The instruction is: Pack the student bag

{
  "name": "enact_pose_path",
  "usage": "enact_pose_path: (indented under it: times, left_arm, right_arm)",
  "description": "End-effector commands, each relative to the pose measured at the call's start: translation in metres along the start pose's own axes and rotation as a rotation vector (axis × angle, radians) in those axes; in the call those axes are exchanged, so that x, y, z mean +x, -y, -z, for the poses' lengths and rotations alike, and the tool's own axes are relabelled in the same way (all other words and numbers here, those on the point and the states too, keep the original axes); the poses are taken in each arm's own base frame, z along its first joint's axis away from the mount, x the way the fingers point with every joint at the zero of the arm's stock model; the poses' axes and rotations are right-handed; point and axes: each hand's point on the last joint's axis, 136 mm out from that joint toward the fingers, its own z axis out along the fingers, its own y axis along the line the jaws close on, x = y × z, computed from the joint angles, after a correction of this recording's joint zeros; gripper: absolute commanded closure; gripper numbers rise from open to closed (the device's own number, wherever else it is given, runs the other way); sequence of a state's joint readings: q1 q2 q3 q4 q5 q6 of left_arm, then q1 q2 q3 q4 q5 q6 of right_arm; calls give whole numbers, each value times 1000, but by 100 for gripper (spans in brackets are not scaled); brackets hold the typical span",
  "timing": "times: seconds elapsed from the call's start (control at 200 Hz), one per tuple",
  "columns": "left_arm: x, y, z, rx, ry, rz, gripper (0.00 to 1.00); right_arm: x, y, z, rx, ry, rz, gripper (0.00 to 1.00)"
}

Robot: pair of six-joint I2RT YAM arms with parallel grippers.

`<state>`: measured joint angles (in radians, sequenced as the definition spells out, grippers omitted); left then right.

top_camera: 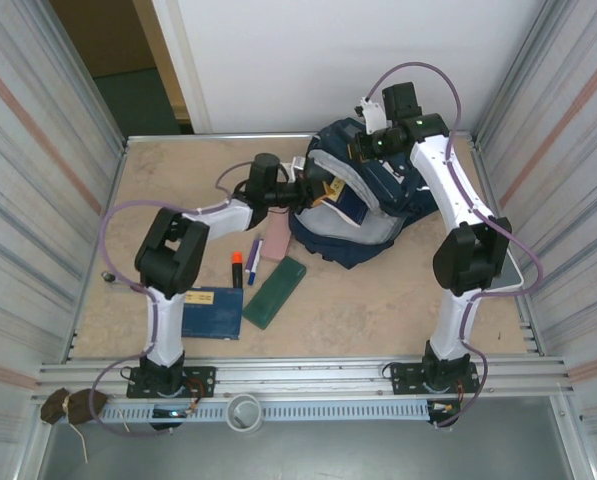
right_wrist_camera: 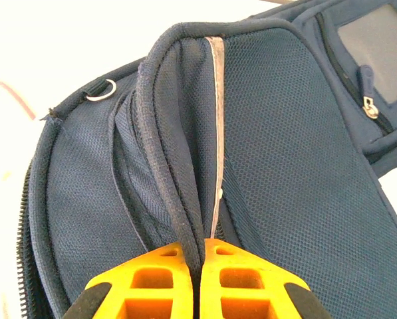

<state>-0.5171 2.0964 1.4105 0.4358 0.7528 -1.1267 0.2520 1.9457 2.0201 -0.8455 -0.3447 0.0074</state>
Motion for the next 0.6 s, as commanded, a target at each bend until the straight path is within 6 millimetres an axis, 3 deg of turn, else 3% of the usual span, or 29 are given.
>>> enact_pose_path:
  times: [0.0,0.055,0.13,0.25,0.436,0.471,0.586,0.596]
  left_arm:
    - [-25,1,-28,9,61,-51,100]
    - [-36,-9,-42,-1,80,-41,94]
    - [-45,-26,-58,-21,85,-15,78]
    - [-42,-32,-56,-57,64,-45,54]
    - [-13,-10,-4,-114,54,-138,39]
    - [-8,0,12,-118,63,-155,37]
    - [10,0,62,-184,82,-186,33]
    - [12,-2,67,-195,84,-190,33]
  right_arm:
    - [-37,-26,19,-110,128,35,100]
    - [-36,-25,17,-108,122,37,100]
    - [-30,-19,15,-87,108,39,100]
    - [-20,-9,10,-60,84,31,100]
    - [-7,6,5,-45,71,5,100]
    - [-5,8,3,-41,67,2,100]
    - [3,16,-4,-15,52,-2,100]
    - [12,18,-9,-15,31,-10,100]
